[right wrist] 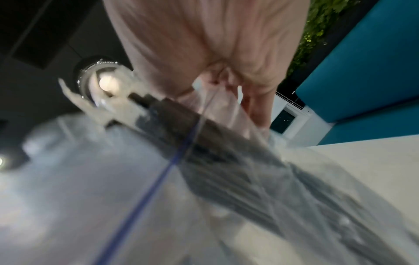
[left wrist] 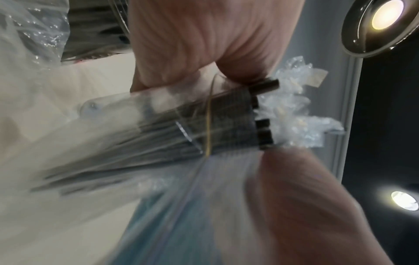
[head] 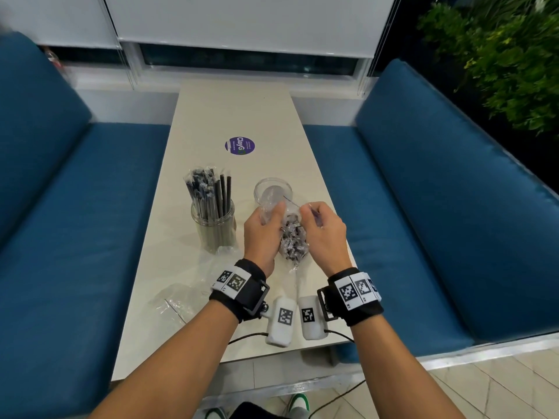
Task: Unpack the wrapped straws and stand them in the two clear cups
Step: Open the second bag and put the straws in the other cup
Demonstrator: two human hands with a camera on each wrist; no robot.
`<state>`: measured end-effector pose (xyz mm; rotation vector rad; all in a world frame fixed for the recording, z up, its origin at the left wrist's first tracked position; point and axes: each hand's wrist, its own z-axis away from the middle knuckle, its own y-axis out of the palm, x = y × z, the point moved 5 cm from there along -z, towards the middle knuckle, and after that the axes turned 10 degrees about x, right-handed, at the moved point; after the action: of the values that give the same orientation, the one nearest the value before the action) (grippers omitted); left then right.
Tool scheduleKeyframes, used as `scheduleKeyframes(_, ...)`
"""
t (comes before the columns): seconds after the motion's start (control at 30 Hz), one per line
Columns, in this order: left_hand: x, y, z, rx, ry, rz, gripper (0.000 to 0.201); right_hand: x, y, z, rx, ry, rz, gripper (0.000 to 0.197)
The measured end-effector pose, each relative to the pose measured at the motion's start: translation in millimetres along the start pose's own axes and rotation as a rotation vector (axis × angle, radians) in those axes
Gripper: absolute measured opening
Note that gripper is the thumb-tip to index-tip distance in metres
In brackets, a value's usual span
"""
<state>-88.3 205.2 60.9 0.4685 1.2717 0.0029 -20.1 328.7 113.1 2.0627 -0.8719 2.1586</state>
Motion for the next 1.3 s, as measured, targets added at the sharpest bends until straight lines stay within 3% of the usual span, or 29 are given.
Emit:
scheduleKeyframes(0.1, 3.5, -15.8, -8.8, -0.123, -0.065, 0.147, 0.021, -9.4, 9.4, 6.2, 0.255, 0.061, -0.321, 0.032)
scheduleKeyframes(0.17, 7.8, -23.0, -18.2, -0.09, -0.141, 0.231, 0.03, -17.0, 5.4, 12.5, 0.41, 0.036, -0.421, 0.051)
scheduleKeyframes(0.23, 11.6, -25.7, -24.2, -0.052, -0.179, 0.263, 0.044, -18.3, 5.3, 23.7, 0.637, 0.007, -0.299, 0.088)
scheduleKeyframes(0.3, 21.5, -24.0, -30.9, 0.001, -0.209, 0.306, 0.059, -13.0, 10.0, 34.0, 0.794, -0.084, -0.095, 0.096)
scheduleKeyframes(0.37, -3.9, -7.6, -6.2, 0.055, -0.211, 0.287, 0.061, -13.1, 11.8, 32.7, 0.699, -0.16, 0.018, 0.082)
scheduleKeyframes(0.47, -25.3, 6.4, 16.7, 0.096, -0.173, 0.144, 0.046, -23.2, 1.1, 25.3, 0.442, -0.039, 0.0, 0.054)
scheduleKeyframes(0.57, -38.5, 11.4, 32.1, 0.184, -0.105, -0.067, 0.059, -33.8, -7.8, 22.7, 0.391, 0.025, -0.13, 0.052)
scheduleKeyframes(0.67, -38.0, 5.3, 29.3, 0.13, 0.0, -0.268, 0.056, -28.3, -4.3, 23.1, 0.381, 0.057, -0.284, 0.049)
scheduleKeyframes(0.73, -38.4, 6.6, 28.3, 0.133, 0.036, -0.228, 0.038, -20.0, 0.9, 25.4, 0.344, 0.025, -0.324, 0.053)
scheduleKeyframes(0.83, -35.3, 13.8, 29.6, 0.235, 0.019, -0.181, 0.052, -12.1, 0.9, 26.6, 0.278, -0.008, -0.384, 0.069)
scheduleKeyframes(0.9, -37.1, 17.2, 35.7, 0.307, 0.003, -0.212, 0.07, -9.0, 1.8, 26.9, 0.274, -0.018, -0.365, 0.055)
scheduleKeyframes(1.0, -37.3, 14.2, 35.0, 0.275, -0.005, -0.229, 0.058, -11.6, 3.4, 26.0, 0.239, -0.037, -0.296, 0.065)
scheduleKeyframes(1.1, -36.7, 8.3, 27.9, 0.201, 0.022, -0.153, 0.066, -12.2, 7.2, 26.9, 0.164, -0.041, -0.229, 0.049)
scheduleKeyframes(1.13, -36.7, 9.5, 24.4, 0.213, 0.035, -0.124, 0.059, -12.8, 8.0, 27.4, 0.155, -0.042, -0.203, 0.042)
scheduleKeyframes(1.23, -42.8, 13.8, 25.5, 0.223, 0.022, -0.019, 0.052, -14.0, 13.7, 29.8, 0.184, -0.006, -0.162, 0.028)
scheduleKeyframes(1.3, -40.9, 16.5, 26.8, 0.22, -0.019, 0.016, 0.054, -15.1, 18.8, 30.4, 0.22, 0.016, -0.155, 0.028)
